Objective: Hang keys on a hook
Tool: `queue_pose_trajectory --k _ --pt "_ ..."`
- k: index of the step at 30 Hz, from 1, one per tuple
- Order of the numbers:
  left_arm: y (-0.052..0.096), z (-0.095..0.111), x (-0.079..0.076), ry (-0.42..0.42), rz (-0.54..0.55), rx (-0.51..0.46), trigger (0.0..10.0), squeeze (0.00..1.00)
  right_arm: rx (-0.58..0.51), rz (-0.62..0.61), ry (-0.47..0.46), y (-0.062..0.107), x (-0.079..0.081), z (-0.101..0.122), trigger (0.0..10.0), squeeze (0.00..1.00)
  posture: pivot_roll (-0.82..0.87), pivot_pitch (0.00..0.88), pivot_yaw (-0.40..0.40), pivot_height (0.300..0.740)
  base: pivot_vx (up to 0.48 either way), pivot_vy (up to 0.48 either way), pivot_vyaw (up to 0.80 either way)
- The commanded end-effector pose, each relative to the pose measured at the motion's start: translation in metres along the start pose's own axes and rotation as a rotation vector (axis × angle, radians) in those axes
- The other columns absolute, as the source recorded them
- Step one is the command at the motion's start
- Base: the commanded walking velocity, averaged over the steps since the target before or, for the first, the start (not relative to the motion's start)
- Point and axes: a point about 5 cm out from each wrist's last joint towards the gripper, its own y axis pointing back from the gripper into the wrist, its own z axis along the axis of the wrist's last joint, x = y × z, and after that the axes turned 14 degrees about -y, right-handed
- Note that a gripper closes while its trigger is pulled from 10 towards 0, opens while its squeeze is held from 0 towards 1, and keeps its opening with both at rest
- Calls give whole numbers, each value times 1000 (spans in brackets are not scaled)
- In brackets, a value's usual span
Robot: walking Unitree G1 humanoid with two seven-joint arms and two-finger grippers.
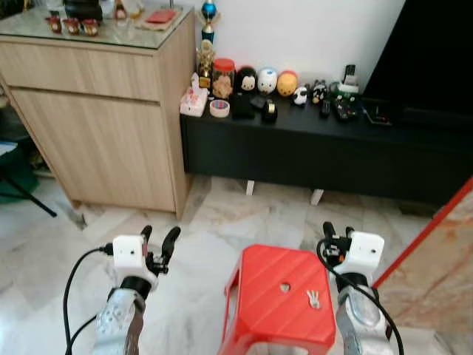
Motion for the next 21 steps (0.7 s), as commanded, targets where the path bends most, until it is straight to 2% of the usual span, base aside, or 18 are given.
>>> queue_pose_trajectory --k 1,10,16,21 --pt "0 2 -3 -16 -20 2 10000 0 -6 -7 6 -1 -3 3 10000 0 41 11 -104 651 0 0 0" --pt "-2 1 -5 -8 -19 19 10000 0 10 -15 3 -2 -5 2 10000 0 37 17 -99 651 0 0 0" --pt "-4 2 -4 4 -4 23 10000 0 28 9 1 -1 -1 -2 10000 0 39 17 -102 651 0 0 0" --pt "-3 0 -11 20 -13 31 10000 0 64 22 4 -1 0 -8 10000 0 40 20 -106 651 0 0 0"
